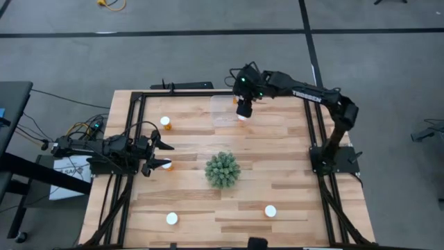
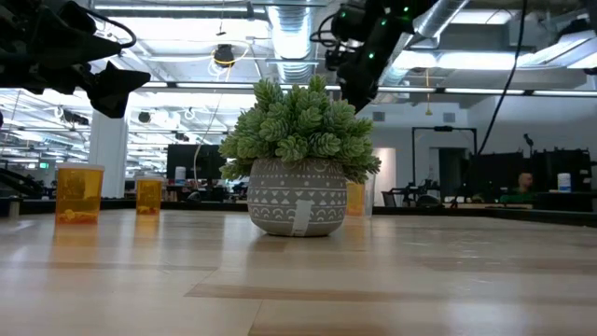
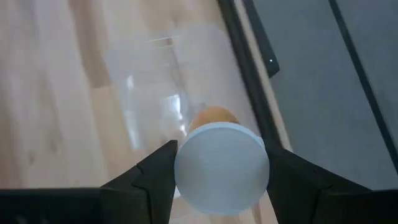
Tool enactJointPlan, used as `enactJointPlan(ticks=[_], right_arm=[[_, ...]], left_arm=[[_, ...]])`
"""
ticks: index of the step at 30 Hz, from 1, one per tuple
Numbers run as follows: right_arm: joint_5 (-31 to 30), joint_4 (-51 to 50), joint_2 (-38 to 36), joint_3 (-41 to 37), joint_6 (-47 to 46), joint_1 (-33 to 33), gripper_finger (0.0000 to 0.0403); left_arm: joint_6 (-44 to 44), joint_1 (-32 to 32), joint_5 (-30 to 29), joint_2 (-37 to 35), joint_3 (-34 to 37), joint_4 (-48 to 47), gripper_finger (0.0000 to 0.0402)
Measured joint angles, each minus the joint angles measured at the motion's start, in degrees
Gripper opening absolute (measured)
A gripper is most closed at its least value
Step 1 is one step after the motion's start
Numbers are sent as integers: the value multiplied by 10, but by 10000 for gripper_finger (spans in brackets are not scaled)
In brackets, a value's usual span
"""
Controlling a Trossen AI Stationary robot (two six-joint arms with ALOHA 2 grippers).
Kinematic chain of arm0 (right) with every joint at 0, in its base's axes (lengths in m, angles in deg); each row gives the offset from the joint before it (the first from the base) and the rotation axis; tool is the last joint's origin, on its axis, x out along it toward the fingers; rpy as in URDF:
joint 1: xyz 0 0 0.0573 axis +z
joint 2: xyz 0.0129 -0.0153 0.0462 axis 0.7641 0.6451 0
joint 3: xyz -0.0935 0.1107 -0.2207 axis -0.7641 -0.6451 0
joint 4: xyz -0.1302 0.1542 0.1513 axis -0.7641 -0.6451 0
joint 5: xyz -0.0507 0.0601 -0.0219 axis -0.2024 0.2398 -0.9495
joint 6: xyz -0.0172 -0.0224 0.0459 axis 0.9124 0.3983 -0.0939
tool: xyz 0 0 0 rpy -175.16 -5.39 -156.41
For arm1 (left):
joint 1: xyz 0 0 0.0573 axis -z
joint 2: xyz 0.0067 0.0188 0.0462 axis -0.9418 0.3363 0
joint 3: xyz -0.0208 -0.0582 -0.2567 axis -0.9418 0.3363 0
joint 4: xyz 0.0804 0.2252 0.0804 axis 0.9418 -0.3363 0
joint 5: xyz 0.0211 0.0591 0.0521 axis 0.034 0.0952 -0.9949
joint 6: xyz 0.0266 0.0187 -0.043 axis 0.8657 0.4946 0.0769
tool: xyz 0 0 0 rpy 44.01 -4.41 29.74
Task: Pick and place pill bottles into a basket
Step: Put the orange pill bottle into the transparent bin
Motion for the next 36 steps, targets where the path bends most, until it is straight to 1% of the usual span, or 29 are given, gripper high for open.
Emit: enactJointPlan(ticks=[6, 13, 15, 17, 20, 26, 30, 36], right_arm=[[8, -20, 30, 23, 0, -29, 195], [49, -32, 40, 22, -14, -55, 194], [56, -23, 46, 25, -20, -57, 195], [63, -34, 50, 23, -24, -62, 195], [65, -21, 56, 24, -24, -62, 194], [67, -28, 60, 23, -25, -67, 195], [68, -49, 70, 22, -23, -73, 194], [67, -48, 93, 23, -21, -70, 196]], left_arm=[[0, 0, 0, 0, 0, 0, 254], [0, 0, 0, 0, 0, 0, 254], [0, 0, 0, 0, 0, 0, 254], [0, 0, 0, 0, 0, 0, 254], [0, 0, 0, 0, 0, 0, 254], [0, 0, 0, 0, 0, 0, 254], [0, 0, 0, 0, 0, 0, 254], [0, 0, 0, 0, 0, 0, 254]])
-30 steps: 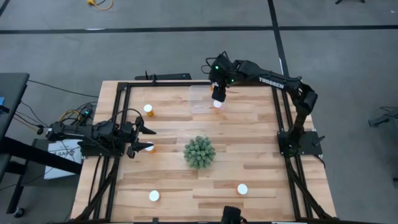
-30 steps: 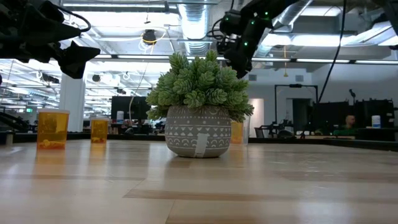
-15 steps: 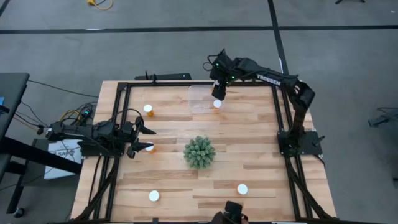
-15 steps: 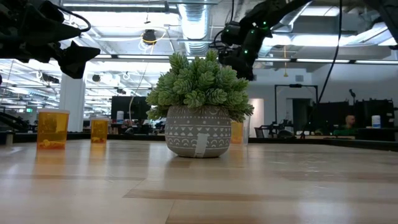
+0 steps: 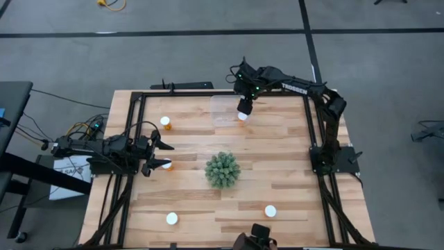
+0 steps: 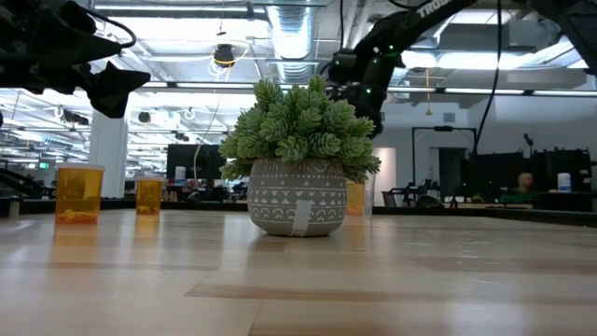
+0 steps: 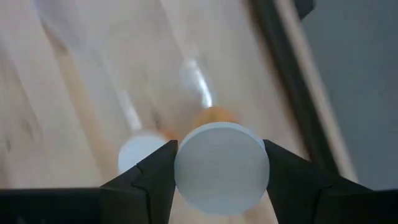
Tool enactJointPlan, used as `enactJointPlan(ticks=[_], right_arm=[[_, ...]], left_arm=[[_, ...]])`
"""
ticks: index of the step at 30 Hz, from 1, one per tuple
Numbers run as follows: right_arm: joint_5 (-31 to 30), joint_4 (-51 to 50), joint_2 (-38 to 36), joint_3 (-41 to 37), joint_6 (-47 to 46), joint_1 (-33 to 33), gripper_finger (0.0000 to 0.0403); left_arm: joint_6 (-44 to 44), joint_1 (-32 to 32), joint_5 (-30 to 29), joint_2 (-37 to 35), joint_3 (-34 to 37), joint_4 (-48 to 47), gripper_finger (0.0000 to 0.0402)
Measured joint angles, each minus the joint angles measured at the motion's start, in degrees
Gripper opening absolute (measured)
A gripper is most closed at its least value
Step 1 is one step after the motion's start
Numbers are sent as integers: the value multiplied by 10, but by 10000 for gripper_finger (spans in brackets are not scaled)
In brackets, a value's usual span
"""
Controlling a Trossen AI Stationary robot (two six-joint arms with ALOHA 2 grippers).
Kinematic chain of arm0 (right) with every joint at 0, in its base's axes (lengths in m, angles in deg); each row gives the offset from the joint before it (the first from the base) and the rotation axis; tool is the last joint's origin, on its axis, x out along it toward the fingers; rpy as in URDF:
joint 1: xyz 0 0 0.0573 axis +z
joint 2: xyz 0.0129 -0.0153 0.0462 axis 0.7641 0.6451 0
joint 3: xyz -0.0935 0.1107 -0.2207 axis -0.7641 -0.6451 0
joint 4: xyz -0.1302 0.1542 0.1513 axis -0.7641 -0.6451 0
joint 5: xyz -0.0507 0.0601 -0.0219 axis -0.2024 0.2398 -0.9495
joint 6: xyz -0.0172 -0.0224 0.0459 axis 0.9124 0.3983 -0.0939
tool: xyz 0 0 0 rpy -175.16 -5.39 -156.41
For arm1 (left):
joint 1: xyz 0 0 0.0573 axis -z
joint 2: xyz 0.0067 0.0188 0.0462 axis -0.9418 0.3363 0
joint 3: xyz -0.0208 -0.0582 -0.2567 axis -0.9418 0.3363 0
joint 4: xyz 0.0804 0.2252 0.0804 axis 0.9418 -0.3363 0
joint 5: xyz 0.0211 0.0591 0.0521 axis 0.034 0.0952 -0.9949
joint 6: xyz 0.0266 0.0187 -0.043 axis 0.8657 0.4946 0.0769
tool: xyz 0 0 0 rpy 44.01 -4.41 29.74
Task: Pick and place pill bottles into a basket
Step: Put the orange pill bottle into the transparent bin
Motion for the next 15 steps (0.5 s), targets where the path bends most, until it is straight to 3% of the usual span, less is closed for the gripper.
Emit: enactJointPlan(ticks=[15], right_arm=[[16, -6, 38, 1, 0, -12, 194]], left_arm=[[0, 0, 0, 0, 0, 0, 254]])
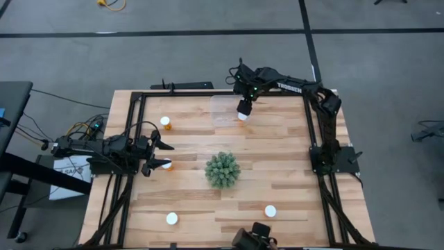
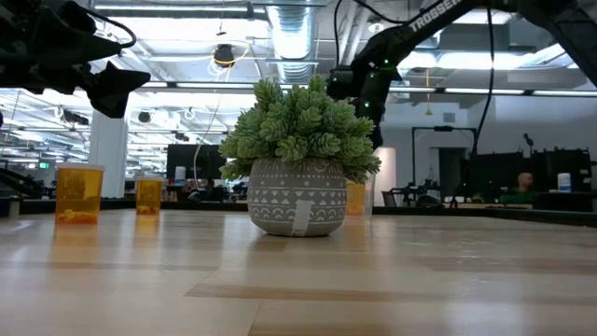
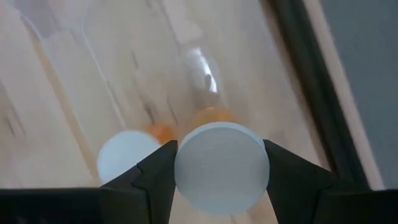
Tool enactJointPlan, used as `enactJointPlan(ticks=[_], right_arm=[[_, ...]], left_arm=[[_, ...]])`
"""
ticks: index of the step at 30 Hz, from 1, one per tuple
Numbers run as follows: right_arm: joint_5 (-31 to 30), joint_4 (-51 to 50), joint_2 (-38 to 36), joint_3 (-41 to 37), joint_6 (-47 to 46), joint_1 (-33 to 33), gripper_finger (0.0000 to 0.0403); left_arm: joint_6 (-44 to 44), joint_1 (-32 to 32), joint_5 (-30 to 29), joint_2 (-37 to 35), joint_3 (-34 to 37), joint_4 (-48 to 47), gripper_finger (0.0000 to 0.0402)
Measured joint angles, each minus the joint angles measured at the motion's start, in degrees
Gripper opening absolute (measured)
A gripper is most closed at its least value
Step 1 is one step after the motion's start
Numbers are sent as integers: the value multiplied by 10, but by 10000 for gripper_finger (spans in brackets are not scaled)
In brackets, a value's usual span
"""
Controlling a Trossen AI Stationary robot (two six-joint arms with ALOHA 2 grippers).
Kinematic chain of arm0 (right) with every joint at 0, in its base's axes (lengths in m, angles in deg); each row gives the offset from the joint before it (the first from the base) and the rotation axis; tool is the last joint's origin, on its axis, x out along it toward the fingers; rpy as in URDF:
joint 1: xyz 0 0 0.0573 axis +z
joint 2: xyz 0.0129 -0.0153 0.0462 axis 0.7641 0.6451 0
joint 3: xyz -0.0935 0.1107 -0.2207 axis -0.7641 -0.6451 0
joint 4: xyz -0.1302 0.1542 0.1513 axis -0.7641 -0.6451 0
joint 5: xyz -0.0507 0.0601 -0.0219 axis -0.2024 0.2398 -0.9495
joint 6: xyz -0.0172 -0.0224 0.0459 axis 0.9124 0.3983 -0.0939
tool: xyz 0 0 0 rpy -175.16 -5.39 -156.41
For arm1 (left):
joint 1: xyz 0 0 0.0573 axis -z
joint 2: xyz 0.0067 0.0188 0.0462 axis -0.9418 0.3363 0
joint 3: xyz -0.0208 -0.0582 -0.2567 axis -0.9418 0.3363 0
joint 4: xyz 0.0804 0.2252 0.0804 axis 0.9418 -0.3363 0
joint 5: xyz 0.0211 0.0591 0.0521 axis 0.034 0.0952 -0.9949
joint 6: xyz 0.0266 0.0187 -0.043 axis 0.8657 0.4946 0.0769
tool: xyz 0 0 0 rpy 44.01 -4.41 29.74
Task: Pick and place pill bottles into a basket
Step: Put the orange pill bottle into the transparent bin
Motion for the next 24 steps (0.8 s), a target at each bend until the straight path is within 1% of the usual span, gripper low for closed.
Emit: enactJointPlan(ticks=[2, 6, 11, 18, 24], right_arm=[[3, -13, 3, -3, 0, -3, 195], [17, -6, 11, -2, 1, -4, 198], [20, 3, 11, -2, 6, -6, 196], [21, 5, 11, -2, 6, -12, 215], [22, 11, 11, -2, 5, -12, 217]], left_arm=[[0, 0, 0, 0, 0, 0, 254], [0, 0, 0, 0, 0, 0, 254], [0, 0, 0, 0, 0, 0, 254], [0, 0, 0, 0, 0, 0, 254], [0, 0, 0, 0, 0, 0, 254]])
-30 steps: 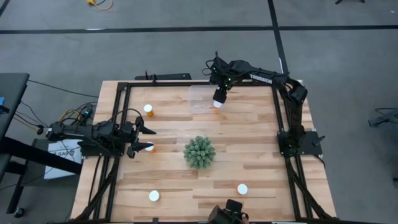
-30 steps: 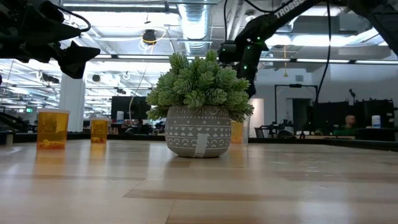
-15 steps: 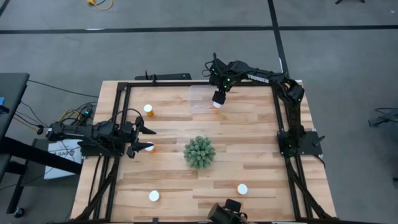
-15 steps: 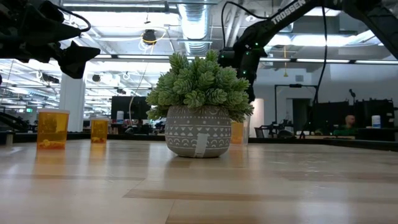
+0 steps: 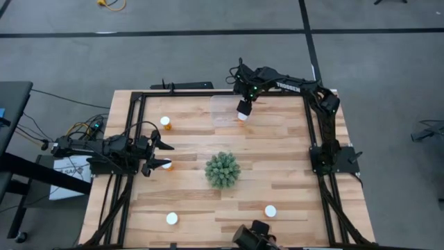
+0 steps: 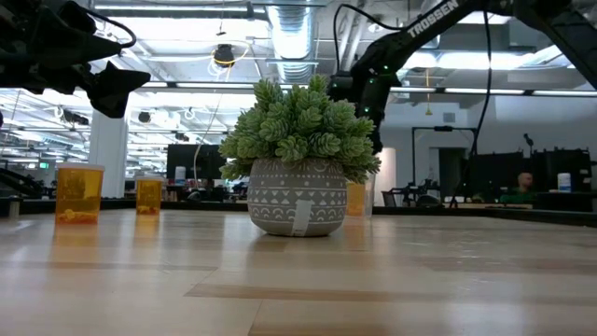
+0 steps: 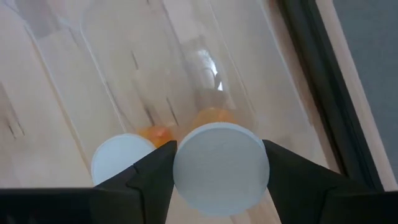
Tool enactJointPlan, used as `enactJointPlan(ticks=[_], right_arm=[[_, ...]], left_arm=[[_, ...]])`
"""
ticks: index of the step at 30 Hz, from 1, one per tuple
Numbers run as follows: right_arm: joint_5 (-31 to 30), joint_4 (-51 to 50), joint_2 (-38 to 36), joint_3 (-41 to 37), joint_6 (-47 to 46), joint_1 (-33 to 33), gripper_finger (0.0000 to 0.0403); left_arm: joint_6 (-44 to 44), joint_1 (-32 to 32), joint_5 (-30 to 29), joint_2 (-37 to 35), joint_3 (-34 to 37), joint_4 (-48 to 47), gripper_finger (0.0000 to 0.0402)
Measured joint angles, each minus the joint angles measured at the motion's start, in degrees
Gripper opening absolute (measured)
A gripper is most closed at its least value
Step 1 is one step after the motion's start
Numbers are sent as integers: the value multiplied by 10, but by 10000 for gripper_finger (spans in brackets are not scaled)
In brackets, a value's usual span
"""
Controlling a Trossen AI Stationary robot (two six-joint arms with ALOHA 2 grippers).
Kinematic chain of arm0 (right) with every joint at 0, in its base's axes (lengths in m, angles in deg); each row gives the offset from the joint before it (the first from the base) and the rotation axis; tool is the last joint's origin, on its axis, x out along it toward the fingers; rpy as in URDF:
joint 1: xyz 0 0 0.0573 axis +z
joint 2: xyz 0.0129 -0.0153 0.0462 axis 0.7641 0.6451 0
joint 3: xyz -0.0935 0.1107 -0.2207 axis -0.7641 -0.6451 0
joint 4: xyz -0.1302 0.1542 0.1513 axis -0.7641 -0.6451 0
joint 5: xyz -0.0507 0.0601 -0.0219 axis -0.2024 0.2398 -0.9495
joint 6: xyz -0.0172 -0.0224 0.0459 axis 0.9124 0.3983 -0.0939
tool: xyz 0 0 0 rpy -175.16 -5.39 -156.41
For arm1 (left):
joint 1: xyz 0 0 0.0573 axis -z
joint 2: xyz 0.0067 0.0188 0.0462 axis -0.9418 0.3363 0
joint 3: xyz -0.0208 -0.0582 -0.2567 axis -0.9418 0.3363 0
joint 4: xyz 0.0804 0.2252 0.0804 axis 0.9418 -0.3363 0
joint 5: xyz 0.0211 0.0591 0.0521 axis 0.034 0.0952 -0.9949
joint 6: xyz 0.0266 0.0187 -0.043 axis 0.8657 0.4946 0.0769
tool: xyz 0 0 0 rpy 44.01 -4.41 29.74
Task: Pick and place pill bottles into a basket
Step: Put the orange pill bottle into the transparent bin
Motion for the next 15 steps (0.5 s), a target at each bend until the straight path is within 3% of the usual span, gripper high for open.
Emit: enactJointPlan(ticks=[15], right_arm=[[-11, 10, 0, 0, -5, 3, 263]], left_arm=[[0, 0, 0, 0, 0, 0, 254]])
